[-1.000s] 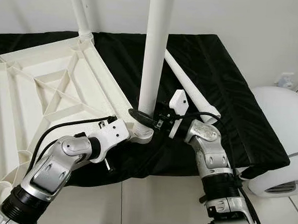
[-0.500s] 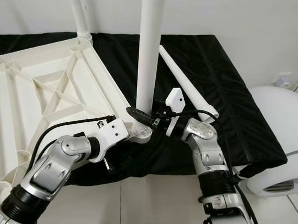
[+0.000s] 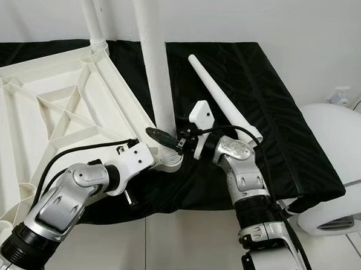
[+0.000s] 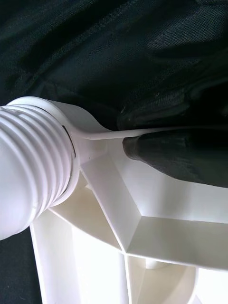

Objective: Building children table

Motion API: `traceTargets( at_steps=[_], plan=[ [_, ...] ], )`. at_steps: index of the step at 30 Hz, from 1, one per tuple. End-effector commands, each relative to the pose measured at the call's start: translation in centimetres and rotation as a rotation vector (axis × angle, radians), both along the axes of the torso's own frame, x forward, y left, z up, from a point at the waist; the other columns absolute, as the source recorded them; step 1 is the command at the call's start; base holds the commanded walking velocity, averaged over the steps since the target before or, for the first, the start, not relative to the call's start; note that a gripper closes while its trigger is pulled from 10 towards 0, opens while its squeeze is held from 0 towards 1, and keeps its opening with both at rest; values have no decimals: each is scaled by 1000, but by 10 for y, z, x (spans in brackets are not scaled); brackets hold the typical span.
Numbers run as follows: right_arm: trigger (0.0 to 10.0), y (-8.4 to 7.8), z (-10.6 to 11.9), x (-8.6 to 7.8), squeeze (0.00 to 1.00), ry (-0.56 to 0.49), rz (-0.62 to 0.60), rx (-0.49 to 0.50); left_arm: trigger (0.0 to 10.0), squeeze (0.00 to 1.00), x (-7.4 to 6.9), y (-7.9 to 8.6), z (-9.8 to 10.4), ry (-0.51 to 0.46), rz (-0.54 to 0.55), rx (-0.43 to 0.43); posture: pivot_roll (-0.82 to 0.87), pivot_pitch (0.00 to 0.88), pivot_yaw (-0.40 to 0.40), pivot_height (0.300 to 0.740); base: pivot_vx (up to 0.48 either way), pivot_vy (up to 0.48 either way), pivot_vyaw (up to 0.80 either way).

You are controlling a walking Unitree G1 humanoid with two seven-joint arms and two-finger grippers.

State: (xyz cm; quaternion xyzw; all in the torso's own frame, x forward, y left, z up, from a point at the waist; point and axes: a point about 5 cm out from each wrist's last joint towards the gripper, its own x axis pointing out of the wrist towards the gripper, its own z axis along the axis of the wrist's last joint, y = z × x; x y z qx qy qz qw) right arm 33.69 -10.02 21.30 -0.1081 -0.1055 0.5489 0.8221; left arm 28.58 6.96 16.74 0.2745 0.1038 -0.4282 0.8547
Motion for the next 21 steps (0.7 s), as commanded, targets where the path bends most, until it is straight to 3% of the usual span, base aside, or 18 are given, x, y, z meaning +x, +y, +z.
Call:
traceTargets(
  at_steps=[1,12,21],
  plan=[
    [10000,4,-43,-5,0,152,2,-102,10000,0,-6,-3,-8,11,9,-1,-51,183,-11,740,0,0,0],
    [10000,-26,-52,-16,0,188,-87,-44,10000,0,-5,-2,-8,12,8,0,-67,186,4,740,0,0,0],
    [10000,-32,-58,-20,0,206,-120,-28,10000,0,-5,-5,-8,9,-3,0,-66,185,7,740,0,0,0]
  ],
)
